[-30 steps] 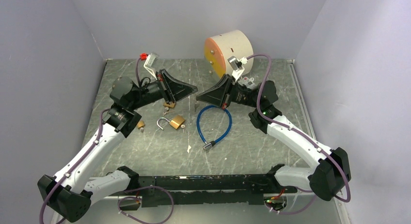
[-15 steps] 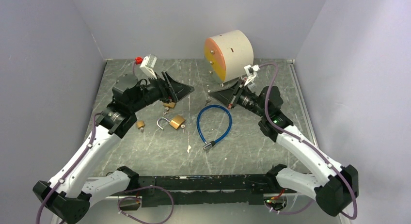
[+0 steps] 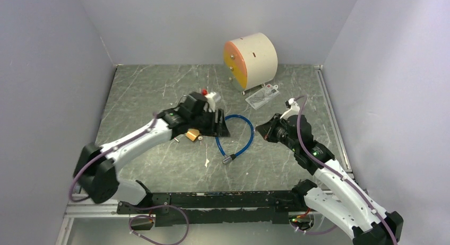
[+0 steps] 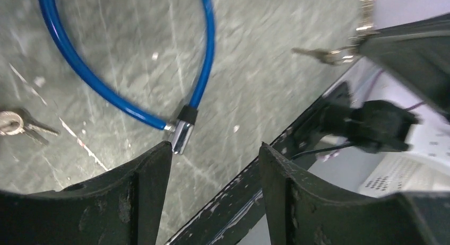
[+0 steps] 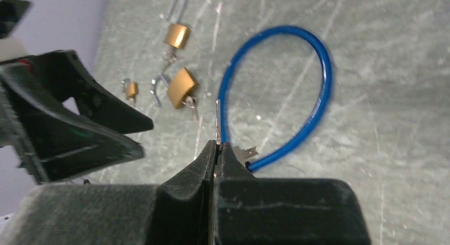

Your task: Unlock with the key

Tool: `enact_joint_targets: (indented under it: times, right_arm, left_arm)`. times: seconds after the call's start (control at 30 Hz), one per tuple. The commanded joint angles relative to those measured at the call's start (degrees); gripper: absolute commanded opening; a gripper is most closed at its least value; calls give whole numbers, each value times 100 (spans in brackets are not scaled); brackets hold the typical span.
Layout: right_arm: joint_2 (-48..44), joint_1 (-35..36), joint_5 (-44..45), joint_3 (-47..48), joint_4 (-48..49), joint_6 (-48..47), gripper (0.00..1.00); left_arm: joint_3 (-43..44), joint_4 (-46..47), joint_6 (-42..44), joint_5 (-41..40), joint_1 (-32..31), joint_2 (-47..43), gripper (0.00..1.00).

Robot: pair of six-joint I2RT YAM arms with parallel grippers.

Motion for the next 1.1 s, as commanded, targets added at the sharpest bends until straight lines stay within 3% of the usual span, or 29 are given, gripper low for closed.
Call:
enact_joint_targets:
  times: [0.0,0.17,0.3,0.53,0.67,0.8,0.93,1.0,1.07]
  right_arm:
    - [-204,-16,178,-210,-481,177,0]
    - [-329,-25,380,-362,-783,445,0]
    - [-238,-81,853,-390,-1611,911,0]
    - [-616,-125,880,-669,-1812,1269,0]
    - [-669,-146,925,-688,-1927,1340,0]
    - [-759,-157,878,-675,-1956,1508,0]
    - [-856,-164,904,-717,-1997,1625,0]
    - [-950,-165,983,-735,-2028,1641,0]
    - [-1013,-169,1016,-742,-2031,1638,0]
  left_arm:
    - [535,-605,32,-560,-403,890,66]
    - [890,-504,485,-526,-857,1938,57]
    - [1071,-144,1230,-424,-1148,2486,53]
    - [1491,-169,1782,-228,-1426,3164,60]
    - [1642,-552,1866,-1183,-1837,3571,59]
    - [1794,-1074,1617,-2148,-1910,3898,50]
    - [1878,-1170,1511,-2250,-1910,4012,37]
    - [1917,-1143,1496,-2150,-1910,4047,24]
    - [2041,-1201,1446,-2107,-1903,4099,5]
